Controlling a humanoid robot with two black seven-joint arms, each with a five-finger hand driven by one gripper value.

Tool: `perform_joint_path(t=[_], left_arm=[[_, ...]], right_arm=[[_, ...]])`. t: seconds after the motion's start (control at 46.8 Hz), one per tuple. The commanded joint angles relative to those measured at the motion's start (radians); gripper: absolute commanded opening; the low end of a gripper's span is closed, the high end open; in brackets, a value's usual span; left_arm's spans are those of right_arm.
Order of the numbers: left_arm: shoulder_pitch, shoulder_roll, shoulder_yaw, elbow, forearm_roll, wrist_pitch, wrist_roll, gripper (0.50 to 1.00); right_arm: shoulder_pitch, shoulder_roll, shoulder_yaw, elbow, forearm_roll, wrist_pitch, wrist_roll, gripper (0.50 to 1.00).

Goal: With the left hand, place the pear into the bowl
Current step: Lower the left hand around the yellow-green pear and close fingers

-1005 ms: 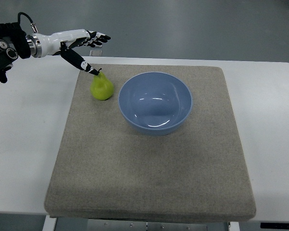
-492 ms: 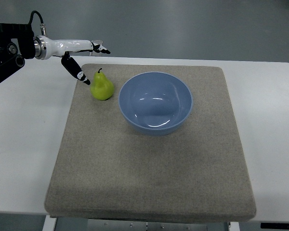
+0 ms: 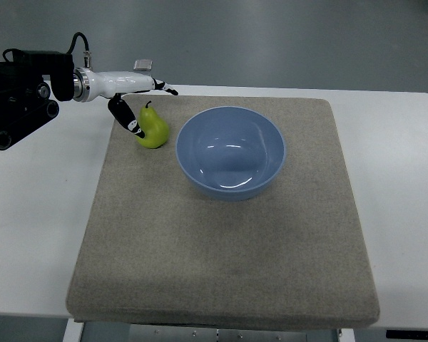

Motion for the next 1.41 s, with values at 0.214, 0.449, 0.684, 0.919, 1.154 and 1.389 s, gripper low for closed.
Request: perform_joint_path(t=[0.214, 0.449, 0.684, 0.919, 1.154, 1.389], left_arm=[[0.031, -0.008, -0.002, 0.014, -0.013, 0.011, 0.000, 0.992], [0.041, -0.008, -0.003, 0.028, -0.016, 0.034, 0.000, 0.988], [0.061, -0.037, -0.002, 0.042, -0.016, 0.054, 0.001, 0.984], [0.071, -0.043, 0.000, 0.048, -0.014, 0.054, 0.001, 0.981], [0.069, -0.045, 0.000, 0.048, -0.011, 0.054, 0.001, 0.799], [0.064, -0.045, -0.002, 0.048, -0.010, 0.052, 0.001, 0.500]], right_arm=[[0.000, 0.000, 0.000, 0.000, 0.000, 0.000, 0.000, 0.926], [0.000, 0.000, 0.000, 0.001, 0.000, 0.000, 0.000, 0.926], [0.000, 0.000, 0.000, 0.001, 0.000, 0.000, 0.000, 0.926], [0.000, 0.000, 0.000, 0.000, 0.000, 0.000, 0.000, 0.926], [0.000, 0.000, 0.000, 0.000, 0.000, 0.000, 0.000, 0.926], [0.000, 0.000, 0.000, 0.000, 0.000, 0.000, 0.000, 0.926]])
